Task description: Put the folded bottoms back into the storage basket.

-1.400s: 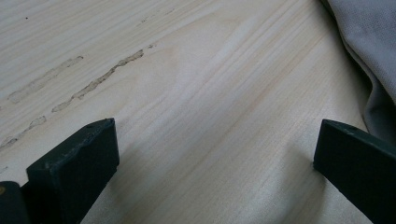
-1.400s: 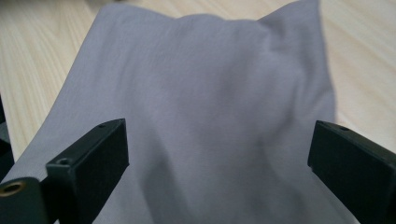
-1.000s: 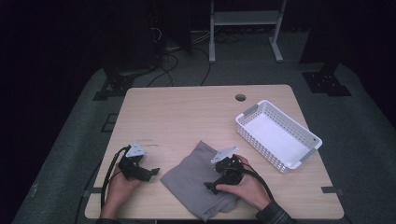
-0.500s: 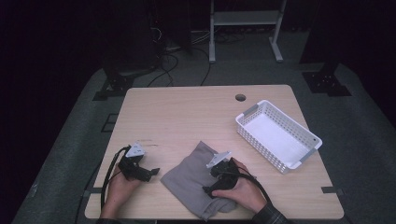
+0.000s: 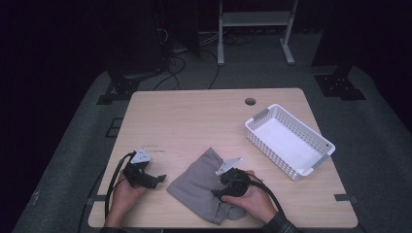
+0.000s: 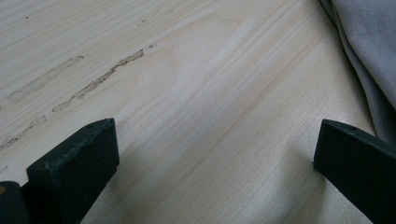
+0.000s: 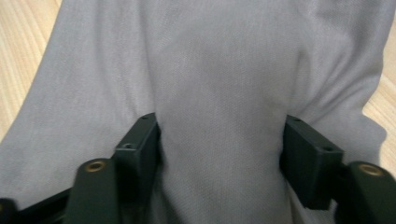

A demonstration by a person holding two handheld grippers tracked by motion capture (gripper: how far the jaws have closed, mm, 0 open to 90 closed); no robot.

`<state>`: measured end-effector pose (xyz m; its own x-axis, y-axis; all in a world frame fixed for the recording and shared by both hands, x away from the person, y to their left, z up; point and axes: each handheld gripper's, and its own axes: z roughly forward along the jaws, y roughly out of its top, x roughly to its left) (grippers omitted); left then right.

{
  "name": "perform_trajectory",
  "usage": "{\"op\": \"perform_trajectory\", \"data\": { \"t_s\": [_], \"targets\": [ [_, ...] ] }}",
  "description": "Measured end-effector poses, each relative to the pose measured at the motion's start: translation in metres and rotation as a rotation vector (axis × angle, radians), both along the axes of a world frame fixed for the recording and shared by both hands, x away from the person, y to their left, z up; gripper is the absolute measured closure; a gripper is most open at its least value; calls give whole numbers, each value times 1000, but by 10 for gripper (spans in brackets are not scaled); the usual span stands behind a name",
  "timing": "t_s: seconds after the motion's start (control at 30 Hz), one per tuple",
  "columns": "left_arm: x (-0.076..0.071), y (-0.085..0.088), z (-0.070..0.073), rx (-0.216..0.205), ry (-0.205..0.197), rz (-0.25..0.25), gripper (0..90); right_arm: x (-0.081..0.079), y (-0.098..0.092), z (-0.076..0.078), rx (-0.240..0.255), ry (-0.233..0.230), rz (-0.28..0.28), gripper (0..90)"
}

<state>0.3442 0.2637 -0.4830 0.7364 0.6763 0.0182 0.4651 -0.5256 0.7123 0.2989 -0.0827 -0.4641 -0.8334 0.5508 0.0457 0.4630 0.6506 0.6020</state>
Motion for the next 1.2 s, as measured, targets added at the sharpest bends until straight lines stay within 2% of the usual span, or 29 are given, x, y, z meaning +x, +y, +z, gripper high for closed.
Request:
{"op": "perform_trajectory", "data": {
  "t_s": [0.2, 0.23, 0.27, 0.37, 0.47, 0.53, 0.63, 0.7, 0.83, 1.07, 1.2],
  "targets": [
    [0, 0, 0, 0, 0, 0, 0, -1, 1, 1, 9, 7, -4, 452],
    [0, 0, 0, 0, 0, 0, 0, -1, 1, 2, 21, 12, -3, 539],
    [0, 0, 0, 0, 0, 0, 0, -2, 1, 1, 27, 13, -7, 568],
    [0, 0, 0, -2, -1, 1, 0, -1, 2, 2, 27, 24, -5, 594],
    [0, 0, 0, 0, 0, 0, 0, 0, 0, 1, 48, 38, -3, 601],
    [0, 0, 0, -2, 0, 0, 0, 4, -2, 2, 65, 72, 0, 603],
    [0, 0, 0, -1, 0, 0, 0, 6, -4, 4, 67, 81, 10, 606],
    [0, 0, 0, 0, 0, 0, 0, 7, -6, 7, 85, 102, 12, 611],
    [0, 0, 0, -2, 1, 0, 0, 7, -9, 10, 91, 103, 14, 614],
    [0, 0, 0, -2, 0, 0, 0, 10, -20, 22, 131, 100, 9, 619],
    [0, 0, 0, -1, 1, 1, 0, 11, -27, 29, 139, 86, 4, 620]
  ]
}}
